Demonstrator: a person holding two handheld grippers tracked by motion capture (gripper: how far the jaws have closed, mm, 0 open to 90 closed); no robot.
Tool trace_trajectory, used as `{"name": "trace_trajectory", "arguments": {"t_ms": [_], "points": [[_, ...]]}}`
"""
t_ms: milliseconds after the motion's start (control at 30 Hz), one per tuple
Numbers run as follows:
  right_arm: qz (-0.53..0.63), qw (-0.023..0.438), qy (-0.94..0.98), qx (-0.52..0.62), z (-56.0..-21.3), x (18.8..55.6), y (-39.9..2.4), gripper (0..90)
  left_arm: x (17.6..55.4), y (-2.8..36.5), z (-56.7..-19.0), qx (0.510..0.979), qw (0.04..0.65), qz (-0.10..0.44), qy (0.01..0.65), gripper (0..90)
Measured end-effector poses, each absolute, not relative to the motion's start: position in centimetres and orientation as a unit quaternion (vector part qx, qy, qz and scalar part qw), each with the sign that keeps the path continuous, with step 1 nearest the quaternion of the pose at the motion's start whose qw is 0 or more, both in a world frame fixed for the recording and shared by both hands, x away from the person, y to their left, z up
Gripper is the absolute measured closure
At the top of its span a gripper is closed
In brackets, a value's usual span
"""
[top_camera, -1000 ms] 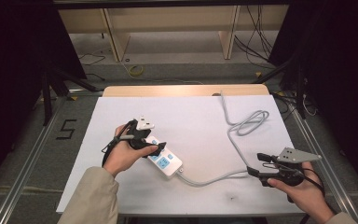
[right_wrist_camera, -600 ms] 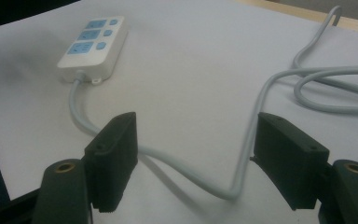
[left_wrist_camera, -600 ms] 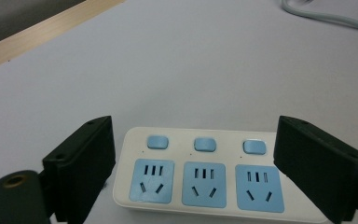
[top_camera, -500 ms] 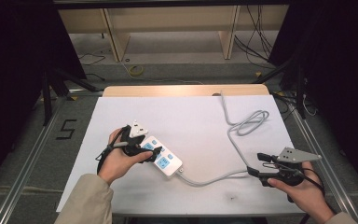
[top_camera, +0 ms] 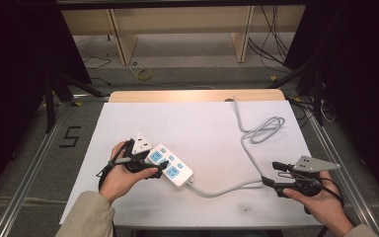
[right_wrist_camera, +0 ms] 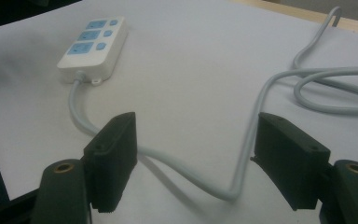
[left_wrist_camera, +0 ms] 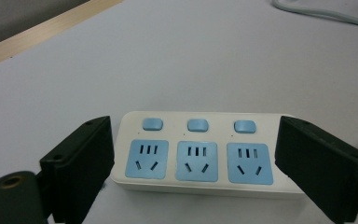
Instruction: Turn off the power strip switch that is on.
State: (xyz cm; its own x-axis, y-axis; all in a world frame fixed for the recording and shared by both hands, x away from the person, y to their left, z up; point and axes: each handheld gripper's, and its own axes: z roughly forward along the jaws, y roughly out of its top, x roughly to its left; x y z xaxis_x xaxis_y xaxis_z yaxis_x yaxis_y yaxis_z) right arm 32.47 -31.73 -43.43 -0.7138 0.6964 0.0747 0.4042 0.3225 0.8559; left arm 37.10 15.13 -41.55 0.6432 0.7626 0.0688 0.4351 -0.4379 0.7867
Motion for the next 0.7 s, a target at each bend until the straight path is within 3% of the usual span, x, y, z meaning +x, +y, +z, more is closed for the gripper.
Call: {"name": "trace_trajectory", "arguments": {"t_ms": [700], "points": [[0.468,0.152,0.800,0.342,-43.6,32.6,-31.6,28.9,34.6,16.9,-42.8,0.813,0.384,0.237,0.367,11.5]]}}
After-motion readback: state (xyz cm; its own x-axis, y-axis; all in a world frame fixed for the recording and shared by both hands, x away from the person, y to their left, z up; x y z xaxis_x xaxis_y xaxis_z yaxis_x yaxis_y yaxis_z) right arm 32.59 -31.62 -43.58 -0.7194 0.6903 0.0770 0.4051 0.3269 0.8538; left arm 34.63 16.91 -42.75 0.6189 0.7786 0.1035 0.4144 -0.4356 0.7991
